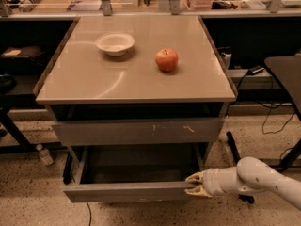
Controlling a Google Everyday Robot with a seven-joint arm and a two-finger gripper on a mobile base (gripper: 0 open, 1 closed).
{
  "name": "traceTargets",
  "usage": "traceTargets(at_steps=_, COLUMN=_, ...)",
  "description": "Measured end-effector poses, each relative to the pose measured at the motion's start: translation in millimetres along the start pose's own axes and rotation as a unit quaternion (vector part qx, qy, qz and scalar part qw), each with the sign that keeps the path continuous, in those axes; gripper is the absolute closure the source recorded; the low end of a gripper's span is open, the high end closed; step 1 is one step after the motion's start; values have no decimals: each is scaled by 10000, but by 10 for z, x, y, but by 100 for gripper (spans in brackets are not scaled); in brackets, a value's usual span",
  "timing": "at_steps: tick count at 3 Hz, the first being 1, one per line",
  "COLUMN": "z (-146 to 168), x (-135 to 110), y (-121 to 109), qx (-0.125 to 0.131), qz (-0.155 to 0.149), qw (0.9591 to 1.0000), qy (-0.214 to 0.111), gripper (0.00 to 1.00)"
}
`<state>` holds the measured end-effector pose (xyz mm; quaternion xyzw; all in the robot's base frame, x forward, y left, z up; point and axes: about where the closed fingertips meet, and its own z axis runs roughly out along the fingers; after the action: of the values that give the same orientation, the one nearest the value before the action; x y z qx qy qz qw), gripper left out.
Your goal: Open middle drawer
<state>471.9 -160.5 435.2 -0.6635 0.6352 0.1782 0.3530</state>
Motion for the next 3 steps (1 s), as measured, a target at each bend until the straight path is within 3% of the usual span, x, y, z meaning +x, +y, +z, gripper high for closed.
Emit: traceTargets(at_steps=3, z=2, x=-1, y=1, qx=-2, qz=-1, qw=10000, qy=-1, gripper=35)
